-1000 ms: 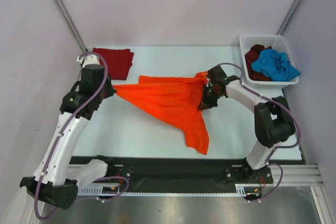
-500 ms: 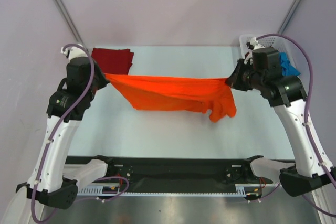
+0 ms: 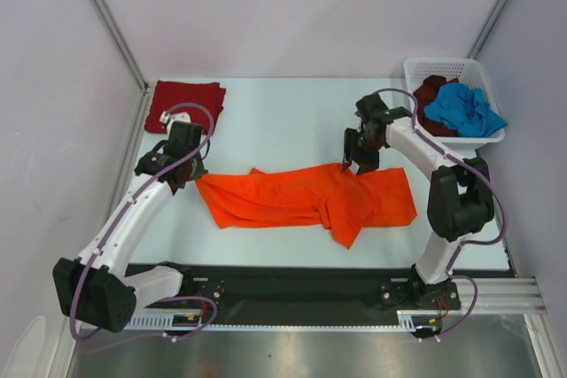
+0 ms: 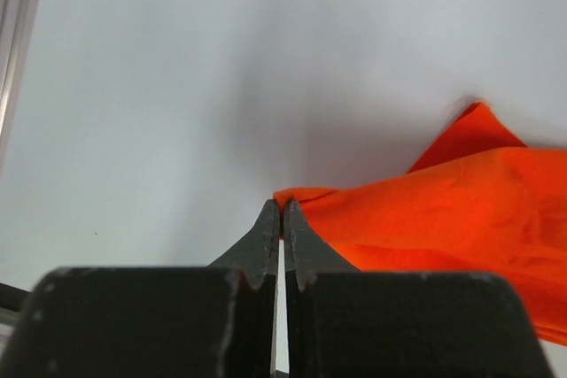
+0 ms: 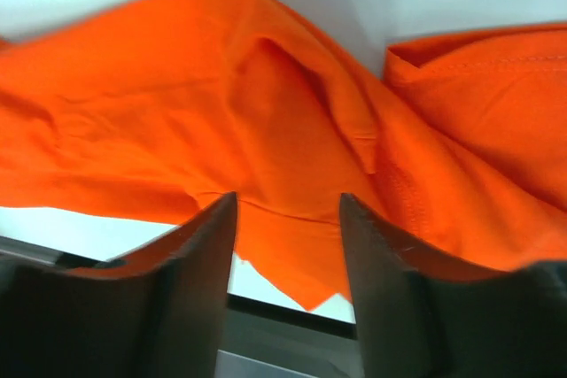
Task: Fold and stack the t-shirts
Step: Flatten the tshirt out
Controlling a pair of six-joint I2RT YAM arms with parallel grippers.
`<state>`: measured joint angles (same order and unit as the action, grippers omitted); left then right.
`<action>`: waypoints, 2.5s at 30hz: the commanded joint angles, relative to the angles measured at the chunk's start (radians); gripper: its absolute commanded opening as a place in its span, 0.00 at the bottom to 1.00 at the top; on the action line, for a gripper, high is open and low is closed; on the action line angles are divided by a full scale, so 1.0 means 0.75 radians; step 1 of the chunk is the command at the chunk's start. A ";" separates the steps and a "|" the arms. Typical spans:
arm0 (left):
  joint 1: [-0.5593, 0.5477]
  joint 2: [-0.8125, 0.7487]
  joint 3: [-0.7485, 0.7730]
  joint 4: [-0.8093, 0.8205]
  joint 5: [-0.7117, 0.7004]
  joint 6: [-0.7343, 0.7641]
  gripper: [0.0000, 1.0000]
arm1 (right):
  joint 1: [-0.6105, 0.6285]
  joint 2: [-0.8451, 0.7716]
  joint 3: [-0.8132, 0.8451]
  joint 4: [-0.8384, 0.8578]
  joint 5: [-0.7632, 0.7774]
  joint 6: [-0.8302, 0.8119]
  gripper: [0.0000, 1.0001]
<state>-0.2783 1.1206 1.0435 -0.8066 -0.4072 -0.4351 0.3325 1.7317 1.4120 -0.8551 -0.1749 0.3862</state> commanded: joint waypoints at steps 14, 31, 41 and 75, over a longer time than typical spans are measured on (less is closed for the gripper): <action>0.009 -0.009 -0.009 0.120 0.019 0.050 0.00 | 0.248 -0.717 -0.635 -0.059 -0.098 0.211 0.17; 0.011 -0.013 -0.021 0.110 0.066 0.018 0.00 | 0.334 -0.732 -1.073 0.304 -0.104 0.414 0.40; 0.009 -0.044 -0.027 0.116 0.079 0.016 0.01 | 0.289 -0.648 -1.089 0.355 0.014 0.497 0.39; 0.009 -0.058 -0.046 0.118 0.081 0.016 0.00 | 0.307 -0.503 -1.134 0.510 -0.133 0.504 0.06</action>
<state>-0.2764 1.0988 1.0149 -0.7418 -0.3515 -0.4175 0.5610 1.3125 0.5690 -0.5209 -0.2630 0.7635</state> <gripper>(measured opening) 0.011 0.147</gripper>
